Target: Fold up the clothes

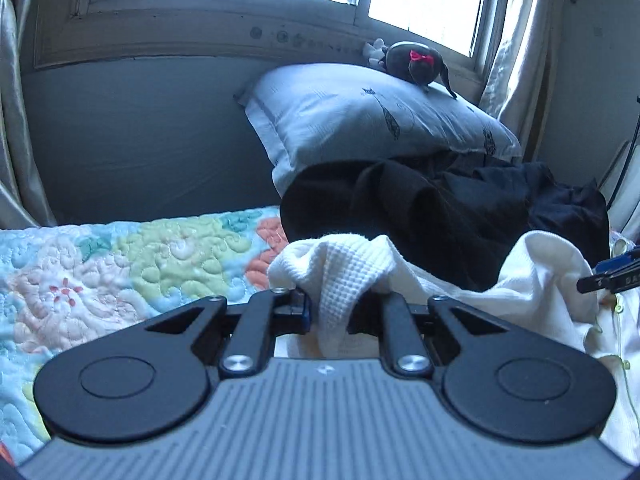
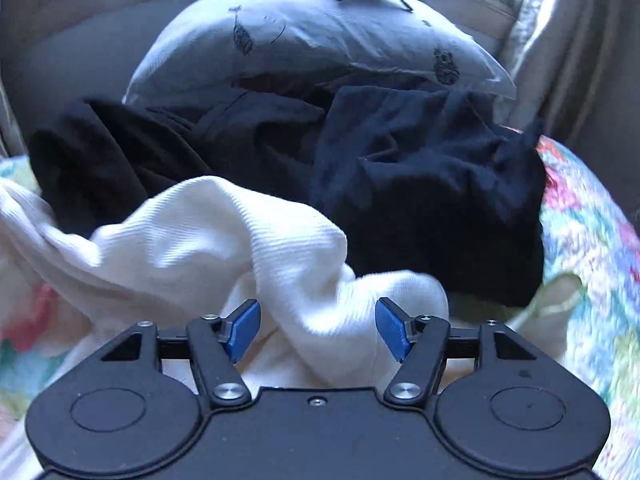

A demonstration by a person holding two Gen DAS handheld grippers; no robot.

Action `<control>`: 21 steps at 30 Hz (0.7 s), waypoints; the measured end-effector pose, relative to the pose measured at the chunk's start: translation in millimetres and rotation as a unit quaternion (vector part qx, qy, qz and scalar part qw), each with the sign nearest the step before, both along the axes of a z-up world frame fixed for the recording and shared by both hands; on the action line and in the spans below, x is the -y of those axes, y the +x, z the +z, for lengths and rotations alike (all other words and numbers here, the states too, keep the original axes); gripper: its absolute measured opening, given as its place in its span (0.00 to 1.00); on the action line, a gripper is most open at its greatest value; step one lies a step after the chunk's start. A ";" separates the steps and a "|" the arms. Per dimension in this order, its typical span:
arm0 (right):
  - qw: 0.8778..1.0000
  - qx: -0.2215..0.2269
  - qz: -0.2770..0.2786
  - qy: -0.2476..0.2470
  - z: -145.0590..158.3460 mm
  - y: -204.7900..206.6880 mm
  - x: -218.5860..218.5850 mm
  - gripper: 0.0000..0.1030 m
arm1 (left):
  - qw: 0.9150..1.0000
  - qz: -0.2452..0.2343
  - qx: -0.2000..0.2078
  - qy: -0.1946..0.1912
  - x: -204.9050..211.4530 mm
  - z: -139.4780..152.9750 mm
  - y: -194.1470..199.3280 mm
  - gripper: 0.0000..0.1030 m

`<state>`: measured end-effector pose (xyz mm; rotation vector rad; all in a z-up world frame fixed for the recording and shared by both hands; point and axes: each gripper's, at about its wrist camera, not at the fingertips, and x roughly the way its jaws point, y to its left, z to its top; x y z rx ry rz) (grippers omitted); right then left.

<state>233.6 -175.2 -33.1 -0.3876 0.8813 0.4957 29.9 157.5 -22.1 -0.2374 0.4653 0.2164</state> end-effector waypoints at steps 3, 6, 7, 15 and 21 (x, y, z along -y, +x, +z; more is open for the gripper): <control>1.000 0.000 -0.005 -0.007 -1.8 24.0 -8.1 0.02 | 0.999 0.013 0.032 0.020 -4.9 6.4 -5.6 0.13; 0.997 0.046 -0.069 -0.004 11.9 46.5 2.9 0.02 | 0.999 0.016 0.035 0.029 -8.4 3.8 -6.0 0.13; 0.995 0.039 -0.087 -0.001 9.1 55.1 6.3 0.02 | 0.999 0.016 0.029 0.022 -10.5 0.5 -4.7 0.13; 0.992 0.016 -0.121 0.010 19.0 31.3 -6.3 0.55 | 0.999 0.023 0.010 0.024 -14.3 -17.1 0.4 0.13; 0.986 -0.035 -0.063 0.149 63.4 -77.0 6.8 0.59 | 0.991 -0.039 0.125 -0.015 9.5 12.8 -22.2 0.13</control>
